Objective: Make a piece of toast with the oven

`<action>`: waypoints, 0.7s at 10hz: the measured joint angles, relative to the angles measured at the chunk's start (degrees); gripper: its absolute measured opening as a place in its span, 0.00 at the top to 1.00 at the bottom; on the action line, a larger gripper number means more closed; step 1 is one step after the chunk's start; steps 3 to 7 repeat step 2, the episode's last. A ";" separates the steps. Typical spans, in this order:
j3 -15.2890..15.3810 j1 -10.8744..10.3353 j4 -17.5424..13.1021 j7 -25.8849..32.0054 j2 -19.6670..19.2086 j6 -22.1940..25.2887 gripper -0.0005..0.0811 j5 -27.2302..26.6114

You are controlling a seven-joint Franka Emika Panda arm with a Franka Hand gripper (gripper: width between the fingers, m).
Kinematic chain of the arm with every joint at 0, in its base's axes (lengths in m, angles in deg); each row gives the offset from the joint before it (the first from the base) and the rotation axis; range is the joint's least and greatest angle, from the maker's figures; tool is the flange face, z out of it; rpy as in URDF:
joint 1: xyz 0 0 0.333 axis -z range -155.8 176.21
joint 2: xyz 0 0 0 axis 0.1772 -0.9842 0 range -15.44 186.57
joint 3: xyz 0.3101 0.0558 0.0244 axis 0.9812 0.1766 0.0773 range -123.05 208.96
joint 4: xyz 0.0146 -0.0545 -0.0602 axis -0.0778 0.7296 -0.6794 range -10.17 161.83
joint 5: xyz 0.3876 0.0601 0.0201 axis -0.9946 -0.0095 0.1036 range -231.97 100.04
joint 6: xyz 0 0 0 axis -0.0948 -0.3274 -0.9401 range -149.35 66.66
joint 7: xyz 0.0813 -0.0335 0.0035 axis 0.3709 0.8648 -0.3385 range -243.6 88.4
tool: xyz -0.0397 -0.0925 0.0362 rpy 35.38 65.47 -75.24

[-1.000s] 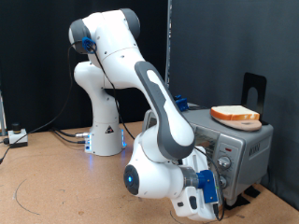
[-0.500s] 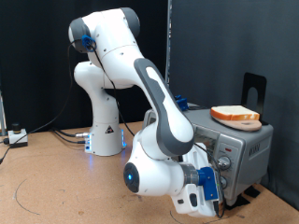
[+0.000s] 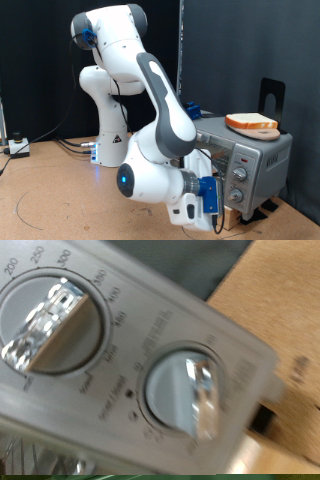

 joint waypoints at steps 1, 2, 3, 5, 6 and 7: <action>-0.96 0.67 -0.10 -2.06 0.65 0.61 0.03 0.50; -1.88 1.49 -0.41 -4.21 1.13 2.38 0.01 0.99; -1.88 1.49 -0.41 -4.21 1.13 2.38 0.01 0.99; -1.88 1.49 -0.41 -4.21 1.13 2.38 0.01 0.99; -1.88 1.49 -0.41 -4.21 1.13 2.38 0.01 0.99; -1.88 1.49 -0.41 -4.21 1.13 2.38 0.01 0.99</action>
